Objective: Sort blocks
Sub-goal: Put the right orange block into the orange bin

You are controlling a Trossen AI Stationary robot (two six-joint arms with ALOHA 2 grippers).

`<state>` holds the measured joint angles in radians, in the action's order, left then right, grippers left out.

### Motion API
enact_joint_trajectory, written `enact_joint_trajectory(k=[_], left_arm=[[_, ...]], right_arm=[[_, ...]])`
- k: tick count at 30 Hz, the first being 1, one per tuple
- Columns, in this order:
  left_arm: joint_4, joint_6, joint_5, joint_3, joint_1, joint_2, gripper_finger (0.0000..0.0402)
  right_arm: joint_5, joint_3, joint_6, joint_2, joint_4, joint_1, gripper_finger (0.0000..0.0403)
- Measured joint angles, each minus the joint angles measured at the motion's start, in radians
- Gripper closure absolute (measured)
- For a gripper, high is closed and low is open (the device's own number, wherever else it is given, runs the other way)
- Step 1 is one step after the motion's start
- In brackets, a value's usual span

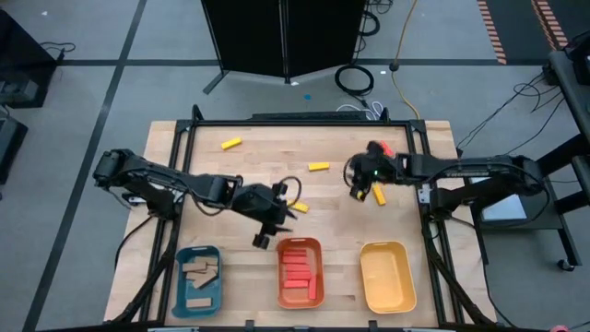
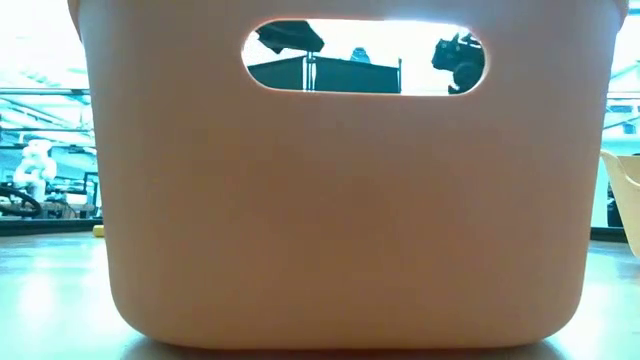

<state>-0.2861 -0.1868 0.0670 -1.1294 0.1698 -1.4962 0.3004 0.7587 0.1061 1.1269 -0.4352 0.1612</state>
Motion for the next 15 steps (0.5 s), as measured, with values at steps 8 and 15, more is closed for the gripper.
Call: enact_joint_trajectory(k=[8,15], left_arm=[[0.492,-0.089,0.168,0.239,-0.169,0.022,0.0233],[0.967,-0.092,0.347,0.358,-0.287,0.043,0.0233]], right_arm=[[0.043,0.040,0.016,0.021,-0.196,0.369,0.0243],[0.062,0.036,0.056,0.138,-0.155,0.595,0.0243]])
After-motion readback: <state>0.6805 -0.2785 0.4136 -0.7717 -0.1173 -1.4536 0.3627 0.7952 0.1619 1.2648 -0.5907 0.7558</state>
